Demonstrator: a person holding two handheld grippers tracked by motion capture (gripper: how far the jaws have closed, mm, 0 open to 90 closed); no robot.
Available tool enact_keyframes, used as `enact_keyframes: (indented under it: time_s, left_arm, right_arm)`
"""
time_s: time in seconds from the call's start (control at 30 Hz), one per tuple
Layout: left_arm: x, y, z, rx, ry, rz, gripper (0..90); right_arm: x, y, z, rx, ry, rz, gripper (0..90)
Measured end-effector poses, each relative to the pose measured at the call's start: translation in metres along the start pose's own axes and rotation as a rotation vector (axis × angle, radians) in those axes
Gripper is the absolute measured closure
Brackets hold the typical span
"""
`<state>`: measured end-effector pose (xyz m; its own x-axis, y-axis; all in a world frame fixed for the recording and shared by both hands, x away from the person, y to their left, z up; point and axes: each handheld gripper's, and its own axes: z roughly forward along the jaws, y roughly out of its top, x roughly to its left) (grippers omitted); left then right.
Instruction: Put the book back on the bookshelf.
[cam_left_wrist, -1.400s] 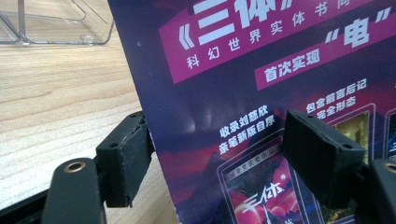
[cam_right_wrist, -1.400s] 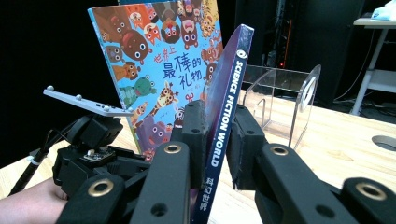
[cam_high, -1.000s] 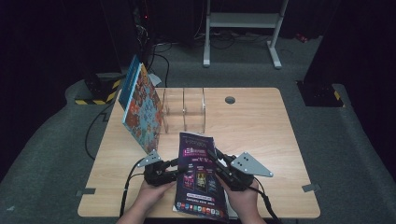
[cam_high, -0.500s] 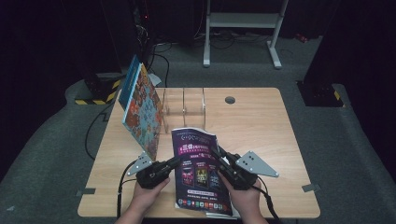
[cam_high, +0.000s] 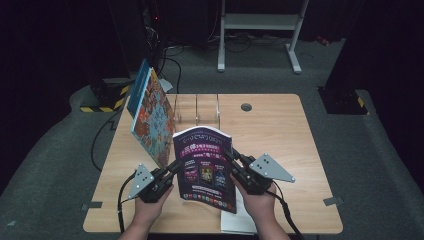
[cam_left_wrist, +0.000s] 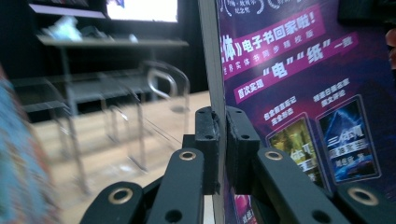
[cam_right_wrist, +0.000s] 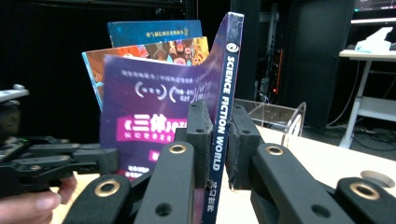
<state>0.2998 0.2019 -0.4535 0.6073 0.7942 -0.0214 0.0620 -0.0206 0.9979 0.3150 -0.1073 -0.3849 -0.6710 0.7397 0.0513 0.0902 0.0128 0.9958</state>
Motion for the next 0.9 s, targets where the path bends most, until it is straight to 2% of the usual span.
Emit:
enact_keyframes:
  time_s: [0.07, 0.17, 0.23, 0.53, 0.9]
  left_arm:
    - [0.000, 0.004, -0.002, -0.025, 0.029, 0.027, 84.8]
    - [0.003, 0.007, -0.003, -0.051, 0.051, 0.028, 84.8]
    - [0.004, 0.008, -0.003, -0.056, 0.064, 0.045, 84.8]
    - [0.004, 0.003, -0.007, -0.078, 0.057, 0.048, 84.8]
    - [0.005, -0.001, -0.008, -0.079, 0.058, 0.040, 84.7]
  right_arm:
    - [-0.001, 0.002, 0.004, -0.008, 0.002, -0.009, 81.4]
    - [-0.002, 0.005, 0.011, -0.017, 0.004, -0.023, 81.5]
    - [-0.001, 0.006, 0.015, -0.018, 0.006, -0.034, 81.5]
    - [0.004, 0.003, 0.010, -0.014, 0.011, -0.039, 78.8]
    - [0.003, -0.021, 0.007, 0.073, 0.044, 0.009, 75.9]
